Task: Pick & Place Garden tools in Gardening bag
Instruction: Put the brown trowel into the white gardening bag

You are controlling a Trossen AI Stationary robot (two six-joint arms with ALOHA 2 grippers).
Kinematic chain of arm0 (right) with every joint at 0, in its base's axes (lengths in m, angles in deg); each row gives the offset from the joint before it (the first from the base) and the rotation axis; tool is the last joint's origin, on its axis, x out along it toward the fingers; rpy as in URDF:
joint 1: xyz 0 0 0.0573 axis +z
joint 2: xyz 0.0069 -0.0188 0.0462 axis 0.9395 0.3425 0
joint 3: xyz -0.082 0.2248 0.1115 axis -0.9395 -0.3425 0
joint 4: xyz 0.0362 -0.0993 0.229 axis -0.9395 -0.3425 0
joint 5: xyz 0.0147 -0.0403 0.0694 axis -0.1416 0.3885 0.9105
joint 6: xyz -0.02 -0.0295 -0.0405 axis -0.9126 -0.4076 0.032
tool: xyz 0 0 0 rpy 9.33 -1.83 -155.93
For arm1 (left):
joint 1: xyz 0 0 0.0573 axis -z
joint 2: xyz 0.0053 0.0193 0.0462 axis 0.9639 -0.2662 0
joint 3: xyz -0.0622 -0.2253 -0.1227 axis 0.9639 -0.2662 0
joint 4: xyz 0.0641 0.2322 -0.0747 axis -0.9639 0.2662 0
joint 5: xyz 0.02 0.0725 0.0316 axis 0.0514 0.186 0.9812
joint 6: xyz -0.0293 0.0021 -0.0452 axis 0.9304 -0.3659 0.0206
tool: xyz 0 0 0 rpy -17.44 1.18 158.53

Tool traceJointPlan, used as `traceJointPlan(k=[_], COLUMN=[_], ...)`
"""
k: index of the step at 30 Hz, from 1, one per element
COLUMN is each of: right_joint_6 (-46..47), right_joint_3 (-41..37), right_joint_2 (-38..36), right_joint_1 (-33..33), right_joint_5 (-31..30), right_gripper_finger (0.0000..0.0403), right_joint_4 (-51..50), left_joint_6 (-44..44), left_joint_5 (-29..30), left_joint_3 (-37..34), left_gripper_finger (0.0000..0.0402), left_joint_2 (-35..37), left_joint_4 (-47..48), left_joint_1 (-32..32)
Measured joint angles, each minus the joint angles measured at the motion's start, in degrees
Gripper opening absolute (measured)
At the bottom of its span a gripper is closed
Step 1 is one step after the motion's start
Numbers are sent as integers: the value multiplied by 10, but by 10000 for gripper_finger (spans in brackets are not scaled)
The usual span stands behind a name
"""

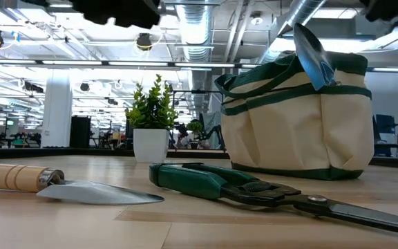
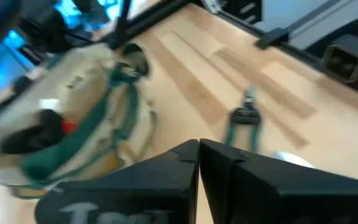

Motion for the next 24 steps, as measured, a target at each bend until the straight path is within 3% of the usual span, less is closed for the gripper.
traceJointPlan(k=[7,12,24], right_joint_6=[49,94,132], right_joint_3=[-79,-125,-135], right_joint_2=[0,1,24], right_joint_1=[66,116,119], right_joint_5=[-99,-160,-165], right_gripper_finger=[0,0,0], right_joint_4=[109,180,211], left_joint_6=[112,136,281], left_joint_5=[8,24,23], left_joint_3=[0,0,0], left_gripper_finger=[4,4,3], left_joint_2=[0,0,-4], left_joint_4=[31,35,41], left_joint_1=[37,65,102])
